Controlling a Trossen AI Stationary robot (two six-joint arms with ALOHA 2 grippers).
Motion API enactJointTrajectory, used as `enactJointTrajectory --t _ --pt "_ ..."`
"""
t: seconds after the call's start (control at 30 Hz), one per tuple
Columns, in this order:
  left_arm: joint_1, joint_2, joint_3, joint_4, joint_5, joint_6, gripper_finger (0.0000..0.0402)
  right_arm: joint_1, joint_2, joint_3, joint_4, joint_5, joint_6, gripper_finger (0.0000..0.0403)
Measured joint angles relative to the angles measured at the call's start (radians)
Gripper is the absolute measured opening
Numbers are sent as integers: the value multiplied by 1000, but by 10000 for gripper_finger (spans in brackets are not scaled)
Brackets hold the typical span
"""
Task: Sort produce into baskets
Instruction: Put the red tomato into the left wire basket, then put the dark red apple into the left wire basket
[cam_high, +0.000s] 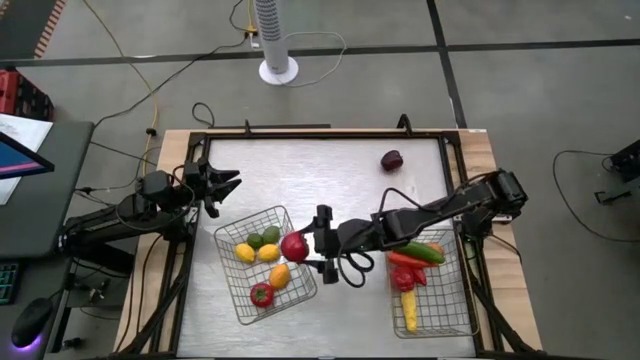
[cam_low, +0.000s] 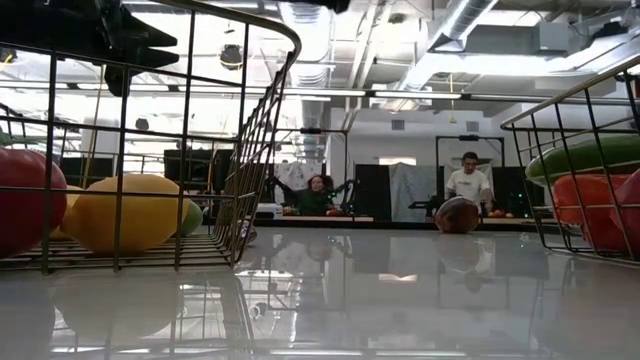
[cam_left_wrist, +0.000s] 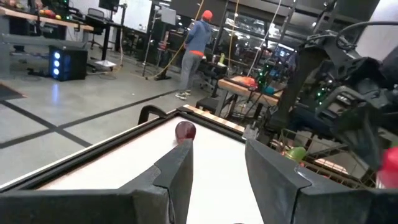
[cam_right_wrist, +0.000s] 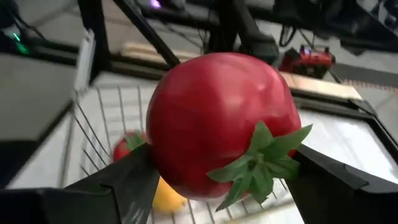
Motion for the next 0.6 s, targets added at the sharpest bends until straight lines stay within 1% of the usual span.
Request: enactJointTrajectory --t 0.17,0.33,0.47,0.57,0.6 --pt "0 0 0 8 -1 4 133 1 24 0 52 -77 48 349" --pt "0 0 0 10 -1 3 133 -12 83 19 72 -145 54 376" --pt "0 0 0 3 1 4 133 -17 113 77 -2 -147 51 397" --pt "0 0 0 1 1 10 133 -19 114 123 -96 -144 49 394" --pt "0 0 0 2 1 11 133 -24 112 140 -137 -125 48 392"
